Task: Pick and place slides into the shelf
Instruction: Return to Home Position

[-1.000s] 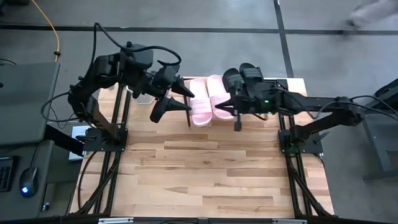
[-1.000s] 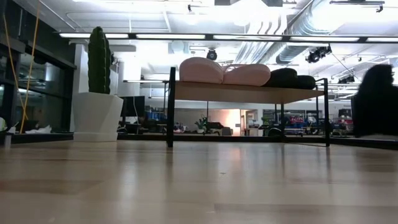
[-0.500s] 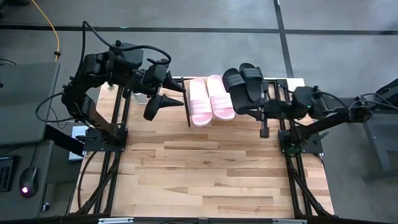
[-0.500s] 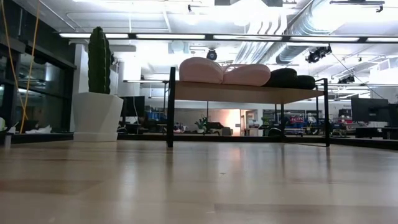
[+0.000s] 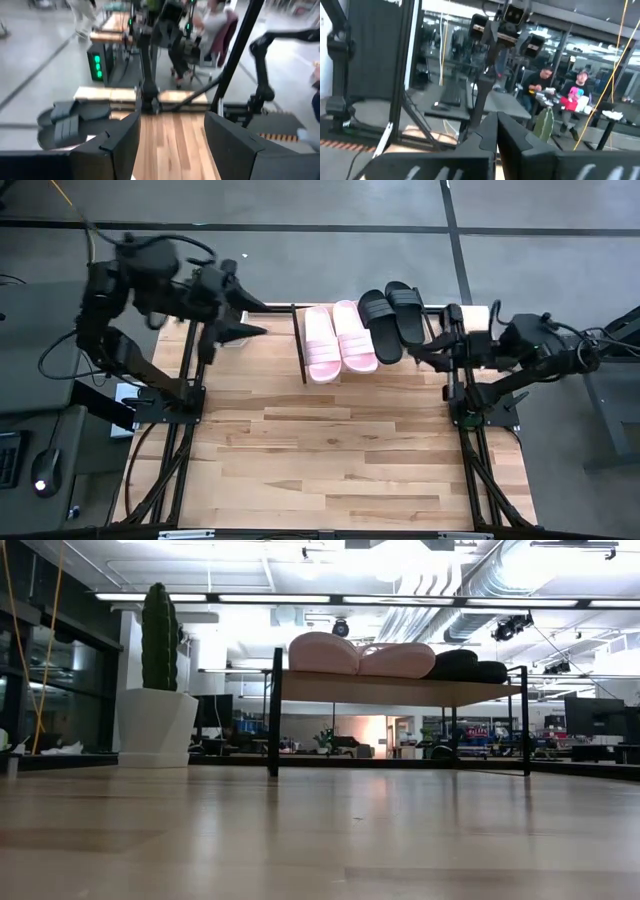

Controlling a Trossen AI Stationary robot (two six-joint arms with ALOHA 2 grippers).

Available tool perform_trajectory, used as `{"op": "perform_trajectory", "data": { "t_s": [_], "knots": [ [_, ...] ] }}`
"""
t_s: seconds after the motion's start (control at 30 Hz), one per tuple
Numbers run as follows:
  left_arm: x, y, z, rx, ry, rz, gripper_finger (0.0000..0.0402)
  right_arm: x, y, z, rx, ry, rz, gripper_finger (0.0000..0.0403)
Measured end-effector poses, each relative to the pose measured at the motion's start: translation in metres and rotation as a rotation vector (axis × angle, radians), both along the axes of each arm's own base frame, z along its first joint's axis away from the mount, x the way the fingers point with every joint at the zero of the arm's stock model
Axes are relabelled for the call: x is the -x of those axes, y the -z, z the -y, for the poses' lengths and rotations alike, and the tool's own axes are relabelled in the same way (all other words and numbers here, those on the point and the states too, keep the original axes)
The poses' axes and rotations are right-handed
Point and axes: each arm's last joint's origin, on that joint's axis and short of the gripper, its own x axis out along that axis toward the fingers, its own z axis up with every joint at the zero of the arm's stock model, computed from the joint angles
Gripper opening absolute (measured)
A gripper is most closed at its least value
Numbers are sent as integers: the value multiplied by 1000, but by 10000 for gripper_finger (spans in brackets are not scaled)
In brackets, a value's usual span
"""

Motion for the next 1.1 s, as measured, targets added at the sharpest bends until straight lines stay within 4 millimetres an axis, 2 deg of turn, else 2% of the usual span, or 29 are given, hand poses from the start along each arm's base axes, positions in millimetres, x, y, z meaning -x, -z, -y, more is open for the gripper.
{"op": "perform_trajectory", "data": {
  "t_s": [0.17,0.4,0.53,0.73,0.87,0.97,1.1],
  "knots": [
    [27,-12,5,-7,-2,88,175,12,-10,3,-11,-2,41,0],
    [55,-21,10,-22,-20,150,62,26,-44,5,-39,-44,86,0],
    [63,-24,11,-26,-21,175,8,30,-67,7,-43,-45,91,0],
    [66,-30,12,-30,-25,236,21,32,-100,7,-38,-47,73,0],
    [66,-30,11,-31,-29,240,5,38,-119,8,-34,-49,57,0],
    [72,-30,12,-36,-64,235,5,46,-126,10,-43,-51,29,0],
    [92,-28,13,-46,-131,215,2,54,-128,13,-57,-35,15,0]
  ]
}}
